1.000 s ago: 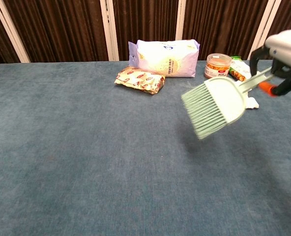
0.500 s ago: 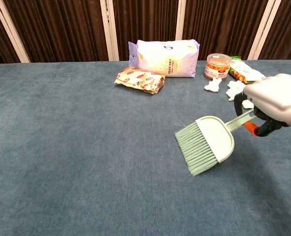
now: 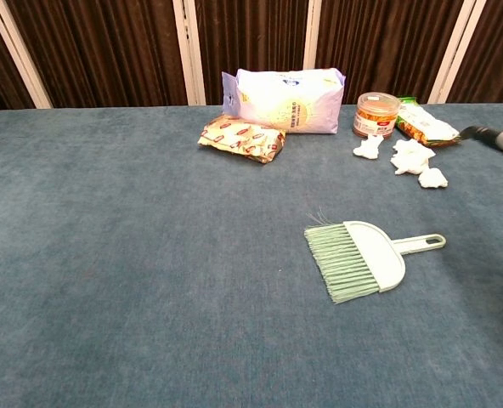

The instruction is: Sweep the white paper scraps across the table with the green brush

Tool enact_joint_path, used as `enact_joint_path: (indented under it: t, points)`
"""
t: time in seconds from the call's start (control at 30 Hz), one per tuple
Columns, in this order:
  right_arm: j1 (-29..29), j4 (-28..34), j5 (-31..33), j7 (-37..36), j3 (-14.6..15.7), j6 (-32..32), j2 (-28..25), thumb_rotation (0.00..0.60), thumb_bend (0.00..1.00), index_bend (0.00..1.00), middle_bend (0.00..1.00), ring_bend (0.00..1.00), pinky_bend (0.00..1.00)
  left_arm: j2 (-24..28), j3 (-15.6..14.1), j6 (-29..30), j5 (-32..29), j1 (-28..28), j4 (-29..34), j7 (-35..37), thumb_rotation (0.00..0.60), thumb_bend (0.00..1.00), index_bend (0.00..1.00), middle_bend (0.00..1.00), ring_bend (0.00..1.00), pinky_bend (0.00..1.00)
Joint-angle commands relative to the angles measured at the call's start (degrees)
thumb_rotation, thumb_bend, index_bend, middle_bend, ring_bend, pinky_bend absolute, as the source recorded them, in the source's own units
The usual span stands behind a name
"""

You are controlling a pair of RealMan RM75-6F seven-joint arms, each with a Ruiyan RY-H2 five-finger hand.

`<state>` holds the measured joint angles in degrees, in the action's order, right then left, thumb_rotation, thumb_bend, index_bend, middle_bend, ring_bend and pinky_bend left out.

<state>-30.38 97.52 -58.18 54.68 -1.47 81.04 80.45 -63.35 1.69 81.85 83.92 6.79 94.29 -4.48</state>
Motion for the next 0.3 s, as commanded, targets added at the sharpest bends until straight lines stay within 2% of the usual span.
enact_joint_path:
  t: [0.03,0.1,0.17,0.2,0.3]
  points:
    - [4.1,-0.2,-6.5,-10.2,2.4,2.3,-5.8,0.6,0.34,0.0,0.35,0.3,0.24,-0.1,0.0,-0.1,-0.1,0.0,-0.2,-0.2,0.6,0.0,0.0,0.0,0.0,0.0]
    - [6.0,-0.5,-9.2,-16.7,3.3,3.2,-7.9,0.6,0.34,0.0,0.2,0.13,0.11,-0.1,0.0,-0.2,-0.2,0.1,-0.3,-0.4,0.6,0.0,0.0,0.0,0.0,0.0]
    - [8.3,-1.1,-12.5,-25.6,4.3,4.2,-10.5,0.6,0.32,0.0,0.09,0.03,0.04,-0.1,0.1,-0.5,-0.7,0.1,-0.6,-0.9,0.6,0.0,0.0,0.0,0.0,0.0]
    - [9.2,-0.9,-13.4,-29.6,4.7,4.2,-11.7,0.6,0.32,0.0,0.04,0.01,0.01,-0.2,0.2,-0.6,-0.9,0.2,-0.7,-1.2,0.6,0.0,0.0,0.0,0.0,0.0]
    - [11.5,-1.7,-17.7,-39.7,5.8,5.5,-14.7,0.6,0.31,0.0,0.0,0.0,0.0,-0.4,0.6,-1.1,-2.0,0.4,-1.1,-2.2,0.6,0.0,0.0,0.0,0.0,0.0]
